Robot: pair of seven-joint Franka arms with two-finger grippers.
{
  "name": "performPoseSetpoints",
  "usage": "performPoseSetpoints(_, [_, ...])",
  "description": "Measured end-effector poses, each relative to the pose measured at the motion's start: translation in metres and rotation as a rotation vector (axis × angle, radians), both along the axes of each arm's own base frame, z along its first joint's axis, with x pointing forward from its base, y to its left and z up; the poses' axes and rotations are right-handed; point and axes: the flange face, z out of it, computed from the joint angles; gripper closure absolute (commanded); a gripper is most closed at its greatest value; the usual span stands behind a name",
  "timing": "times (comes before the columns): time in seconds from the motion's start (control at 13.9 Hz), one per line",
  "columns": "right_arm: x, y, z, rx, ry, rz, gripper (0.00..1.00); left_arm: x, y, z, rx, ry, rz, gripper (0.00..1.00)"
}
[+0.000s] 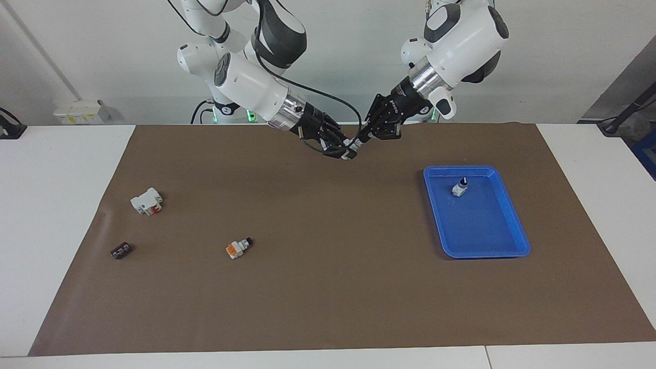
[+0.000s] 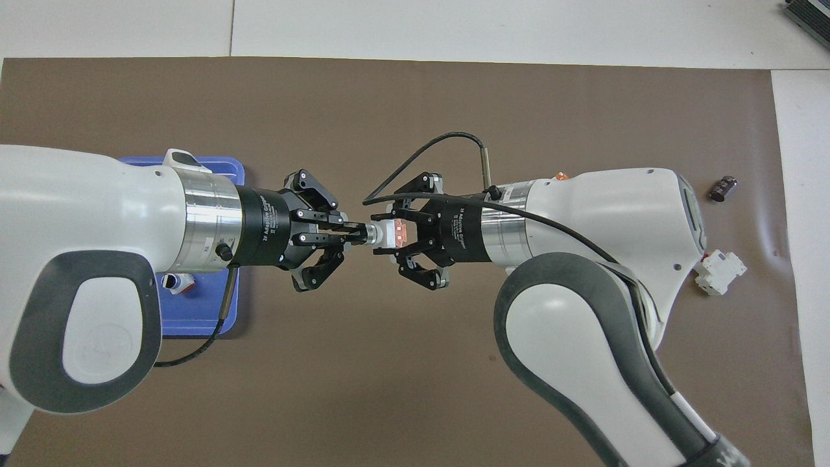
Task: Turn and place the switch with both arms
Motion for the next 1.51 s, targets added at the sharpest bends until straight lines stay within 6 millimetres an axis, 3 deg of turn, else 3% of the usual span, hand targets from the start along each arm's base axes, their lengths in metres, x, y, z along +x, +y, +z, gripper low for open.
performPoseSetpoints(0.14, [0.000,0.000,0.000,0.000,0.000,0.000,1.00,0.000,0.000,0.000,0.000,0.000,0.000,1.00])
performPoseSetpoints(0.22, [0.000,0.000,0.000,0.000,0.000,0.000,0.36,0.000,0.000,0.000,0.000,0.000,0.000,1.00])
performPoseSetpoints(0.29, [0.000,0.000,0.000,0.000,0.000,0.000,0.08,0.000,0.000,0.000,0.000,0.000,0.000,1.00])
performPoseSetpoints(0.36, [0.000,0.000,0.001,0.001,-0.002,0.000,0.00,0.000,0.000,-0.001,0.001,0.002,0.000,1.00])
performPoseSetpoints(0.72, [-0.002,-0.003,0.020,0.005,-0.039,0.002,0.00,-0.002,0.002,-0.015,0.024,0.021,-0.002,1.00])
performPoseSetpoints(0.86, [0.000,-0.012,0.022,-0.074,-0.090,0.038,0.00,-0.001,0.006,-0.018,0.071,0.003,-0.011,1.00])
performPoseSetpoints(1.01, [0.006,-0.037,0.023,-0.174,-0.148,0.106,0.00,0.001,0.011,-0.022,0.126,-0.028,-0.038,1.00])
performPoseSetpoints(1.15, [0.015,-0.075,0.025,-0.255,-0.210,0.178,0.00,0.007,0.026,-0.024,0.160,-0.071,-0.069,1.00])
performPoseSetpoints(1.29, [0.025,-0.117,0.023,-0.371,-0.291,0.277,0.00,0.017,0.051,-0.028,0.192,-0.125,-0.117,1.00])
performPoseSetpoints(1.51, [0.032,-0.155,0.016,-0.586,-0.413,0.505,0.00,0.025,0.093,-0.038,0.303,-0.200,-0.297,1.00])
